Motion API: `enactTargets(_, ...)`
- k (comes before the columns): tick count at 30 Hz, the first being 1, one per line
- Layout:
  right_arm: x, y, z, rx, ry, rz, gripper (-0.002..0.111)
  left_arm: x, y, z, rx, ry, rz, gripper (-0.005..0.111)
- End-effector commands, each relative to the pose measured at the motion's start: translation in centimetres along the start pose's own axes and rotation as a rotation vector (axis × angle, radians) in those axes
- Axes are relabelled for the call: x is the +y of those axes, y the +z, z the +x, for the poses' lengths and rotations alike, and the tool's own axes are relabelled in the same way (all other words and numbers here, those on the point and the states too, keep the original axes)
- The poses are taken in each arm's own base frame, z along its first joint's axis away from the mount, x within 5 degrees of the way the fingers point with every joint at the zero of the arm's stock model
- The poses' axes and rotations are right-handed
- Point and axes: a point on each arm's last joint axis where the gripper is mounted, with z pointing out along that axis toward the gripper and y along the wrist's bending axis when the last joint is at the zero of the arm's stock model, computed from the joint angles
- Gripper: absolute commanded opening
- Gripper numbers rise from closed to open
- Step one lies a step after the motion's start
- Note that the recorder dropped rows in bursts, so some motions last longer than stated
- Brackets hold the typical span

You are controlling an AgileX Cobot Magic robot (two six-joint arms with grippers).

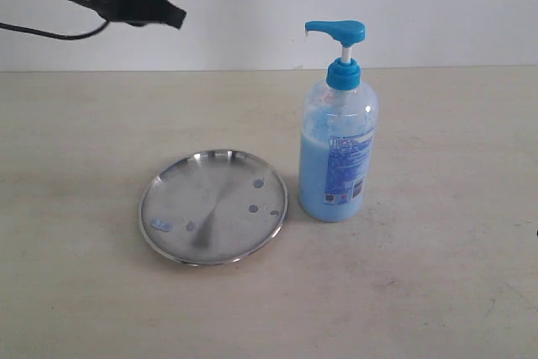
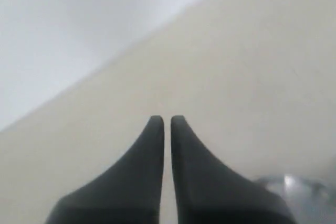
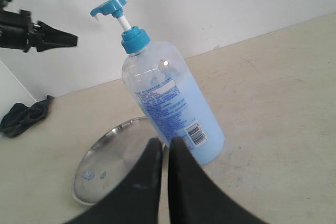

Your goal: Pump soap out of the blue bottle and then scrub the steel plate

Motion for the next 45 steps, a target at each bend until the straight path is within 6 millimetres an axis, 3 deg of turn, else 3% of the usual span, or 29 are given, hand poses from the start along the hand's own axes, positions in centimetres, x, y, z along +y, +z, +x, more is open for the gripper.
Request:
enactTargets(1,0.0,0.0,0.0,-0.002,-0.003,0.002,0.001,0.8,-6.0,1.7,-0.311,-0.170,-0.308,0.004)
enactTargets(4,0.0,0.0,0.0,-0.002,-0.005,0.002,0.001,0.3,-8.7,5.2,-0.293,-0.082,-0.388,0.004)
enactTargets(7,0.0,0.0,0.0,-0.002,-0.005,0.002,0.001,-1.3,-10.2,9.0,-0.122,0.106,-0.315,0.004)
enactTargets(12,0.0,0.0,0.0,-0.002,-0.005,0.002,0.001,-4.4,-12.8,14.2,0.029,0.110,-0.169,0.004)
enactTargets(20,0.0,0.0,0.0,-0.002,-0.005,0.002,0.001,-6.7,-22.9,15.1,-0.340,0.207,-0.372,0.004)
enactTargets(24,0.0,0.0,0.0,-0.002,-0.005,0.002,0.001,-7.8,-26.0,16.9,-0.502,0.063,-0.410,0.004)
enactTargets(30,0.0,0.0,0.0,-0.002,-0.005,0.002,0.001,-7.8,-22.2,22.4,-0.277,-0.001,-0.395,0.004)
enactTargets(35,0.0,0.0,0.1,0.004,-0.005,0.001,0.001,-8.7,-20.0,26.7,-0.277,-0.112,-0.370,0.004)
enactTargets(38,0.0,0.0,0.1,0.009,-0.005,0.000,0.001,-8.8,-20.1,27.2,-0.239,-0.134,-0.364,0.004)
enactTargets(42,0.0,0.0,0.0,0.000,-0.005,0.002,0.001,-8.2,-22.0,27.3,-0.344,-0.172,-0.522,0.004)
enactTargets(45,0.0,0.0,0.0,0.000,-0.005,0.002,0.001,-8.8,-23.2,29.1,-0.295,-0.287,-0.600,0.004)
